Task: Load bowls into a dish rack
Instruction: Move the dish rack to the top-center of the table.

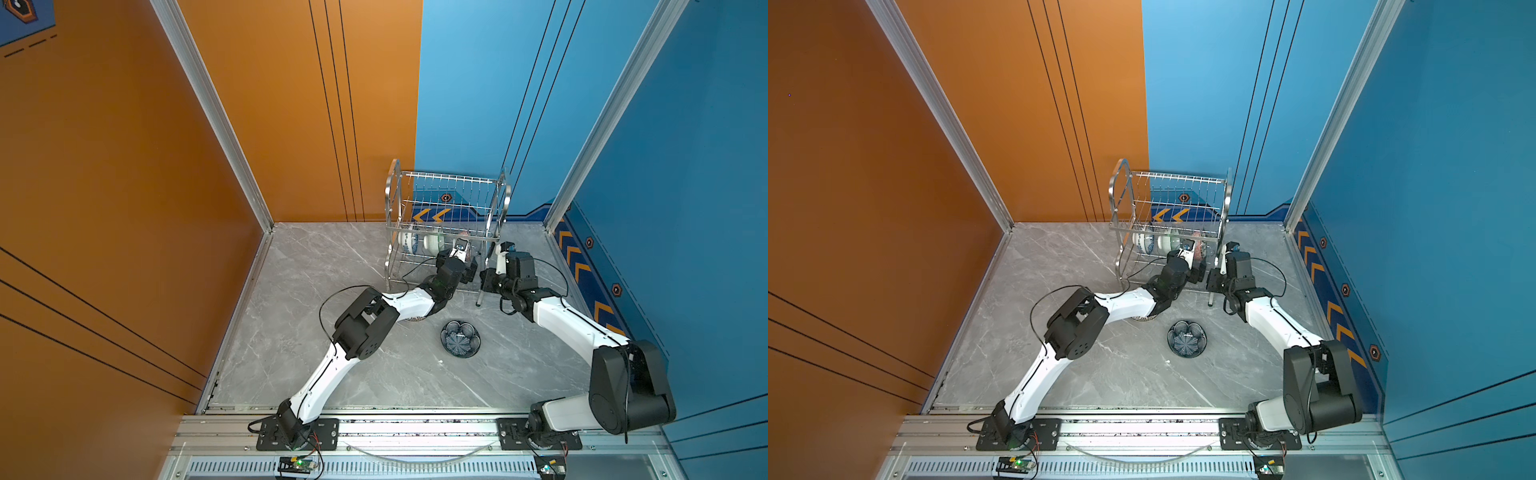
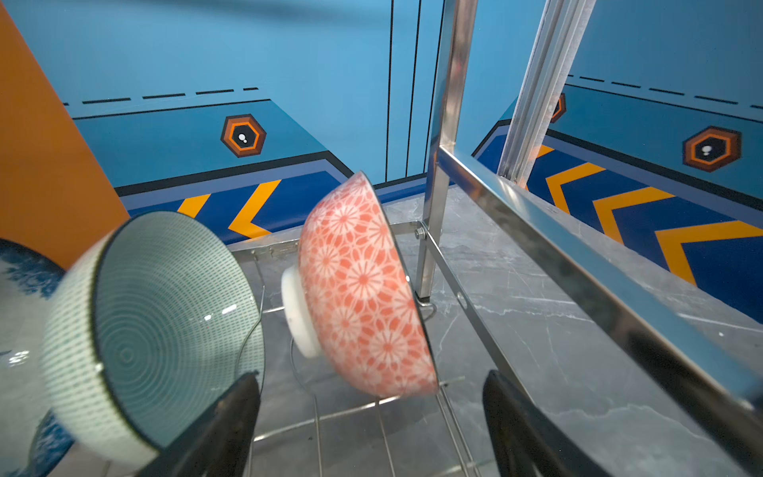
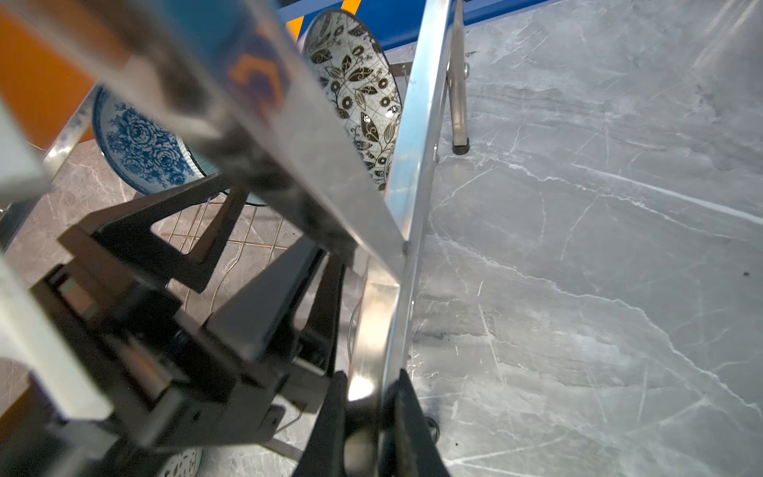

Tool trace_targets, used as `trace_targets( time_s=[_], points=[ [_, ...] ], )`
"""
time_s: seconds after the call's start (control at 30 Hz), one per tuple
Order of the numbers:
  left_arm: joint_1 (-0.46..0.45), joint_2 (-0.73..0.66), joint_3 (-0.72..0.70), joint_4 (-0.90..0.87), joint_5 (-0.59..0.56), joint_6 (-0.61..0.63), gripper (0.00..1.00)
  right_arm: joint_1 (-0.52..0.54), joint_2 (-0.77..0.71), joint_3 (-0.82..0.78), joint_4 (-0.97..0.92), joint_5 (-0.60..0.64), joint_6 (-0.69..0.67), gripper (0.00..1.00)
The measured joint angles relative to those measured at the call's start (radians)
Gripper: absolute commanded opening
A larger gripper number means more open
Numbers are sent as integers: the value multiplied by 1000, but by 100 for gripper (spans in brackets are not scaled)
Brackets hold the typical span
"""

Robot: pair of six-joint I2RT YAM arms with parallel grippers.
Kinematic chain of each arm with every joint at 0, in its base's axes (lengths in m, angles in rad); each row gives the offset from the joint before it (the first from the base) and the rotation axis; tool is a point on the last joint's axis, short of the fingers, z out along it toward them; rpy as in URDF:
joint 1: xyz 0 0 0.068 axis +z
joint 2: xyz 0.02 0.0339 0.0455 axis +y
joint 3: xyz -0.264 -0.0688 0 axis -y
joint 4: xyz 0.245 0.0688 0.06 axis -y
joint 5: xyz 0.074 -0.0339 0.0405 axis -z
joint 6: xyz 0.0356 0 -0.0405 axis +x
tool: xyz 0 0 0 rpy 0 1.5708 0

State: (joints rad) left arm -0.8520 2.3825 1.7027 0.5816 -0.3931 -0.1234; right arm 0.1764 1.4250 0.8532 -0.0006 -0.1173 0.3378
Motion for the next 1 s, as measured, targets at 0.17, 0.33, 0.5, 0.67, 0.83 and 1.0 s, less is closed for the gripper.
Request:
trace_targets(
  time_s=[0.17,0.33,0.5,0.67,0.83,1.0],
  points=[
    [-5,-156,-208,80,8,-8,90,-13,4,3,-2,-22,-3,7],
    [-37,-283,-389,136,7,-8,90,-37,30,27,-3,-56,-21,7],
    [-91,-446,-594,147,7,-20,90,-52,101,92,2,-78,-42,7],
    [-122,-710,-816,119,6,-60,91,-50,177,164,12,-100,-53,7],
    [-124,-934,-885,-28,15,-120,92,-30,235,224,13,-95,-51,12],
    [-126,-1064,-924,-180,39,-159,93,-25,234,225,13,-90,-51,35]
  ],
)
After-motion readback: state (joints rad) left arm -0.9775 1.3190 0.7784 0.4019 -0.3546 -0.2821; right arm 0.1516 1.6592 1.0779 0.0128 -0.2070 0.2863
